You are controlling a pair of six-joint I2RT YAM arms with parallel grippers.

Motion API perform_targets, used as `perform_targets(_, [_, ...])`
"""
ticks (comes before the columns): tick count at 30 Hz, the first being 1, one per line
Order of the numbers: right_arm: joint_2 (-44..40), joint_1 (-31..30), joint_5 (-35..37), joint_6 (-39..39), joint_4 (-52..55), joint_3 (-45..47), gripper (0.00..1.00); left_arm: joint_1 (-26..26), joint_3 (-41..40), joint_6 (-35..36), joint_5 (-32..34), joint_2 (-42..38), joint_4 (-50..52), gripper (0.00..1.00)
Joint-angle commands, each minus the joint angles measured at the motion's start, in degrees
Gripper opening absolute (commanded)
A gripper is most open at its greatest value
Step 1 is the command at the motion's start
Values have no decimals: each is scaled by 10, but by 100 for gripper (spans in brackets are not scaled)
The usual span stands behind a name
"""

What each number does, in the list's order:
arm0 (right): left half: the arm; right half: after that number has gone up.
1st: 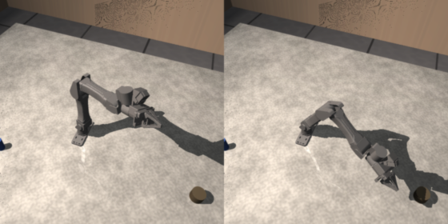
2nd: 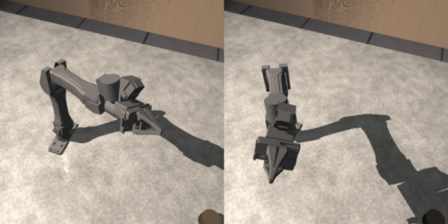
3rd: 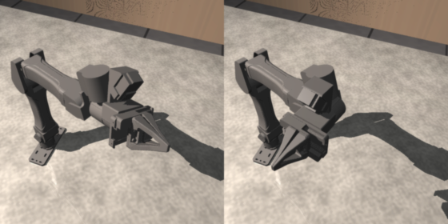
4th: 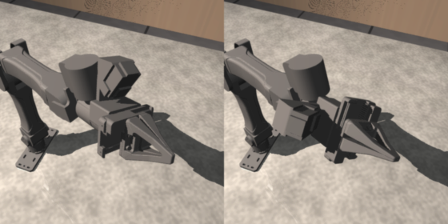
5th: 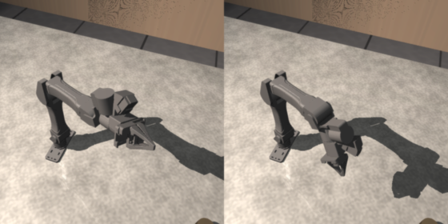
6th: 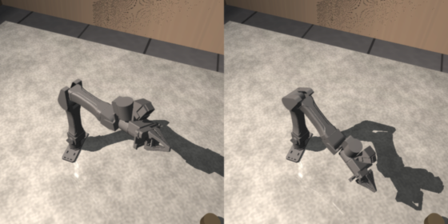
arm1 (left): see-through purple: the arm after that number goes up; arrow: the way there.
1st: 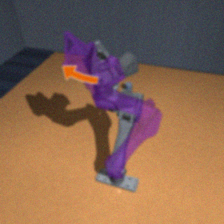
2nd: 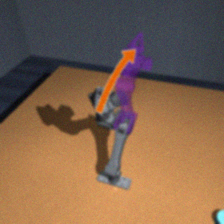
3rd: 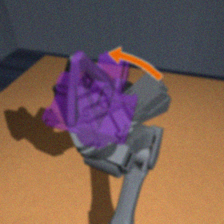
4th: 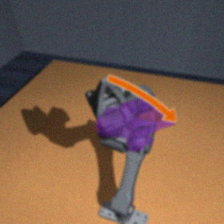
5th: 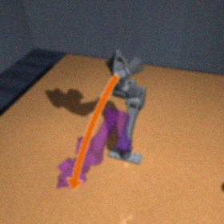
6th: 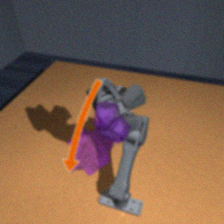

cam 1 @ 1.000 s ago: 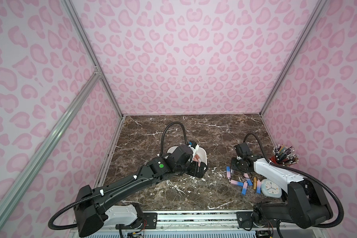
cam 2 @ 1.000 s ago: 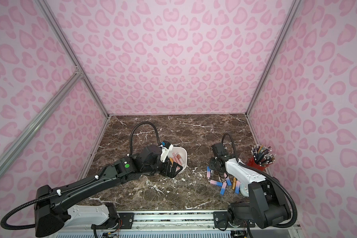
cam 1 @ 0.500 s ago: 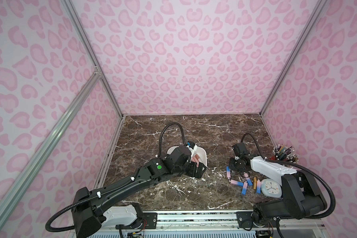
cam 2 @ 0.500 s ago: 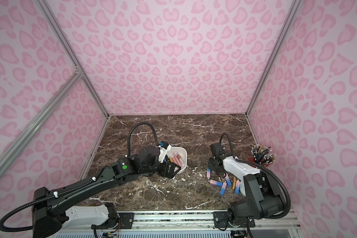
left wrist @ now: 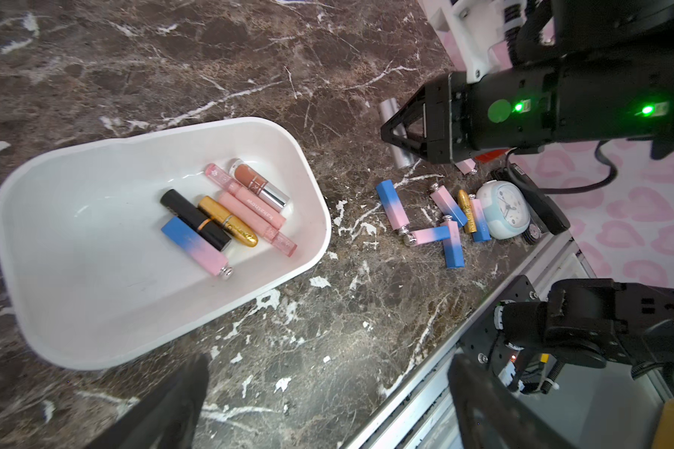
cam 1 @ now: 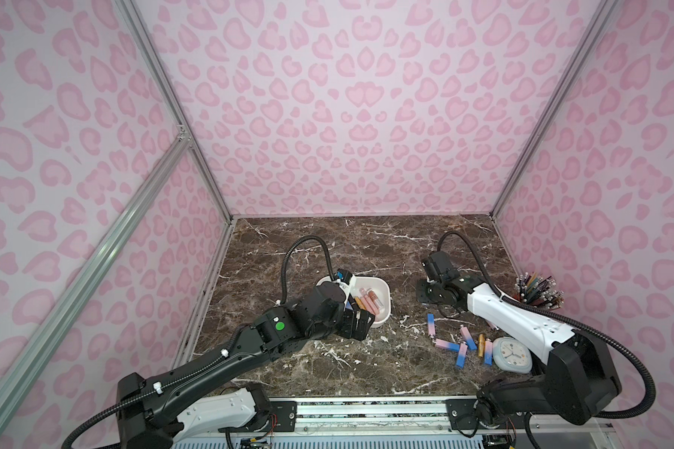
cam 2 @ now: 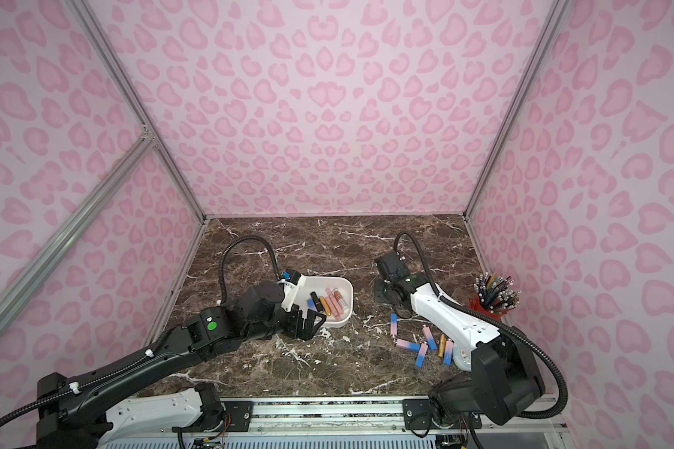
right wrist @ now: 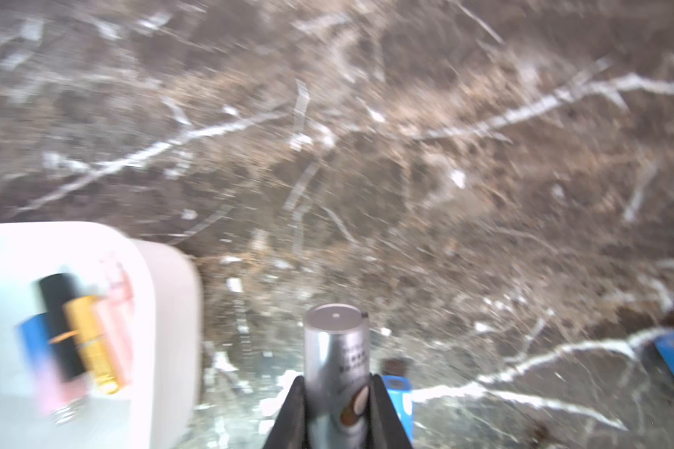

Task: Put the lipstick into the storage box
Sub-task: Place the lipstick in the storage box.

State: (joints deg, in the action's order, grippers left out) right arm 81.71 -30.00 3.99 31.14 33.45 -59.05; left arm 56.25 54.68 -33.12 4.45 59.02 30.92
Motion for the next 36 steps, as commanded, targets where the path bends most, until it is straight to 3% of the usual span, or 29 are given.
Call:
perform_targets(1, [30, -43, 11, 13, 21, -51, 24, -1, -18, -12, 43, -39, 35, 98])
perform_targets(10, [202, -147, -29, 29, -4, -199, 24, -1, -56, -44, 88, -146, 90, 98])
perform_targets(19, [320, -172, -56, 31, -11, -256, 23, -1, -68, -57, 122, -214, 140, 98])
perform_targets(29, [270, -164, -46, 28, -11, -229, 44, -2, -61, -43, 122, -197, 124, 98])
perform_targets(36, [132, -90, 30, 15, 33, -112, 45, -1, -48, -19, 78, -145, 71, 98])
